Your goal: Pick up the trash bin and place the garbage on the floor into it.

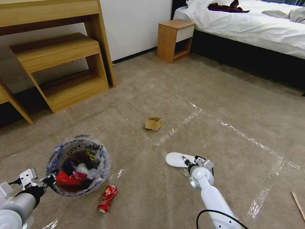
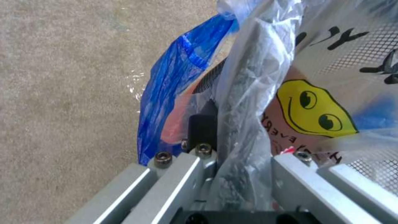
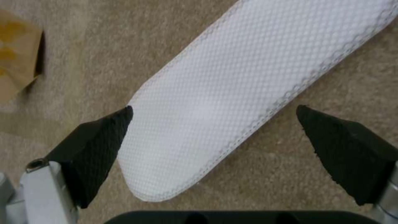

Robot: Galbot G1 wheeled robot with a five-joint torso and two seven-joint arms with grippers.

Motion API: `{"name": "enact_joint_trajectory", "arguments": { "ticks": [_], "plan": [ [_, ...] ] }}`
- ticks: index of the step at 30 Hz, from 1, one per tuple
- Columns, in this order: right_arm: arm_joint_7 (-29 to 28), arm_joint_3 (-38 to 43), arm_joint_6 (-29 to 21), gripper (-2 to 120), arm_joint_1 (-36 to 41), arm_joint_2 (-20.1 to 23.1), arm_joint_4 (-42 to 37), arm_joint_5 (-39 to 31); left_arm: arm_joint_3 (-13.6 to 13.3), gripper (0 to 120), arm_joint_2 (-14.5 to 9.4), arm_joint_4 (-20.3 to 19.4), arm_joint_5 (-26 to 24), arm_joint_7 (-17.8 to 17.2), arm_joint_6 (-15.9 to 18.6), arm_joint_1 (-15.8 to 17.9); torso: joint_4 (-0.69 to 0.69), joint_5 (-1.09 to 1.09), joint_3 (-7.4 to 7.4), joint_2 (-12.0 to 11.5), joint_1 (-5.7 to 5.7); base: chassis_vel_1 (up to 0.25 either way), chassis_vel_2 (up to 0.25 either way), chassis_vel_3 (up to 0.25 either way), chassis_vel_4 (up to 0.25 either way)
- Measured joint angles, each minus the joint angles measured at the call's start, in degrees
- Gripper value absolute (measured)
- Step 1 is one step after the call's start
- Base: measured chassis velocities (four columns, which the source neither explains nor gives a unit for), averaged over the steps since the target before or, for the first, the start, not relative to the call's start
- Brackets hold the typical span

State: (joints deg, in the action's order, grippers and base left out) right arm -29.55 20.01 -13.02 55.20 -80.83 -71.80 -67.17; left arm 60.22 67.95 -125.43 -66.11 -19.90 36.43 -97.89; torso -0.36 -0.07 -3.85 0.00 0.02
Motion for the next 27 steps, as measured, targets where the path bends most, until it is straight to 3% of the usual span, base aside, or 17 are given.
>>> {"name": "enact_joint_trajectory", "arguments": {
  "ticks": [27],
  "plan": [
    [0.5, 0.1, 0.2, 100, -1.1, -0.6, 2.6, 0.5, 0.2, 1, -0.1, -0.7, -0.1, 0.0, 0.0, -0.4, 0.0, 0.0, 0.0, 0.0, 0.0, 0.0, 0.0, 0.0, 0.0]
  ]
}}
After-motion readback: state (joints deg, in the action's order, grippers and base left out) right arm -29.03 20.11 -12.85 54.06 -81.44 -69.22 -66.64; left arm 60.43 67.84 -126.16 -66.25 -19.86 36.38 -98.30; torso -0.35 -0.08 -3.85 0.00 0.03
